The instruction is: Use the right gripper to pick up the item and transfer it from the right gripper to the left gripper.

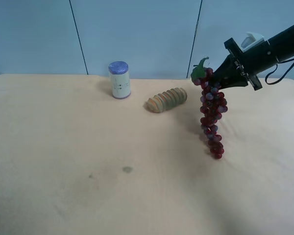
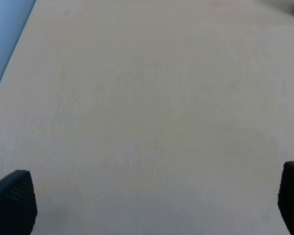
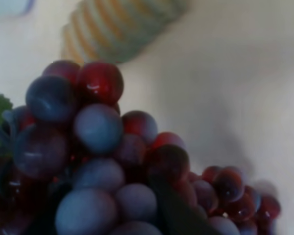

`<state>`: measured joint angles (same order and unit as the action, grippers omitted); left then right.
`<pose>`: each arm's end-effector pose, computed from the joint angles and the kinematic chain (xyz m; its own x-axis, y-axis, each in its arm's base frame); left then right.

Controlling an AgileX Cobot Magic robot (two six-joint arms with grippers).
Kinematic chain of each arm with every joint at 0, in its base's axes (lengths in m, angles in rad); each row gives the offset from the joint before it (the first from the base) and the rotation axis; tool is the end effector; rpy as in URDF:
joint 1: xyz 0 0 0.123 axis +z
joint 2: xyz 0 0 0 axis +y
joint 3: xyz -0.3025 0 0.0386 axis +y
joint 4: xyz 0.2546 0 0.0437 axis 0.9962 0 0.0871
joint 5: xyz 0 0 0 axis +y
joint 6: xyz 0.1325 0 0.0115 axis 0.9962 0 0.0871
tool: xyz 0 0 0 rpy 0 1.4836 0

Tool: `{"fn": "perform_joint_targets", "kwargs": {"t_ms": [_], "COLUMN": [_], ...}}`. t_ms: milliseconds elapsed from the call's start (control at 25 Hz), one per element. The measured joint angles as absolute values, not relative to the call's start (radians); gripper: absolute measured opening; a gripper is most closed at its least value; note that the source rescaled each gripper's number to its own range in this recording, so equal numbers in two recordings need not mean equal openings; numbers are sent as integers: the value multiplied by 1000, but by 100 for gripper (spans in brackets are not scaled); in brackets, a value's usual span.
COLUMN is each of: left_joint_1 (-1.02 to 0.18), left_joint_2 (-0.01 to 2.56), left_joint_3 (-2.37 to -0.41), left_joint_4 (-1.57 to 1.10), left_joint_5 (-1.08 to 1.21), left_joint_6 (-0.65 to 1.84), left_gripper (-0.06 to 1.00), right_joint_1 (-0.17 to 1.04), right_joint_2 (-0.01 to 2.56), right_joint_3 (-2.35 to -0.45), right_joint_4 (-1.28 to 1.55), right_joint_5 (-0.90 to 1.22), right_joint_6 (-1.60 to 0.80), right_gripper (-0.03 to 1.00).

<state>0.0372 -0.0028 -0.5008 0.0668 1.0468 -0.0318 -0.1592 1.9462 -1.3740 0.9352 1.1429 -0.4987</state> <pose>0.0182 0.0084 0.2635 -0.4393 -0.0147 -0.8982 -0.0883 0.9957 0.0269 0.4102 0.0328 0.1999 -0.9732 0.1657 -0.1594 -0.0011 0.6900 0.7238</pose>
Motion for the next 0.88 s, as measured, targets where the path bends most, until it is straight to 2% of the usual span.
{"fn": "perform_joint_targets", "kwargs": {"t_ms": [880], "left_joint_1": [37], "left_joint_2": [-3], "left_joint_3": [-501], "left_joint_4": [67], "left_joint_5": [1047], "left_joint_6": [-32], "left_gripper": [100], "right_joint_1": [-145], "right_joint_2": [1851], "right_joint_3": [-1374], "right_joint_4": [1046], "right_joint_5": [1199], "right_joint_6": [-620], "right_gripper": [1]}}
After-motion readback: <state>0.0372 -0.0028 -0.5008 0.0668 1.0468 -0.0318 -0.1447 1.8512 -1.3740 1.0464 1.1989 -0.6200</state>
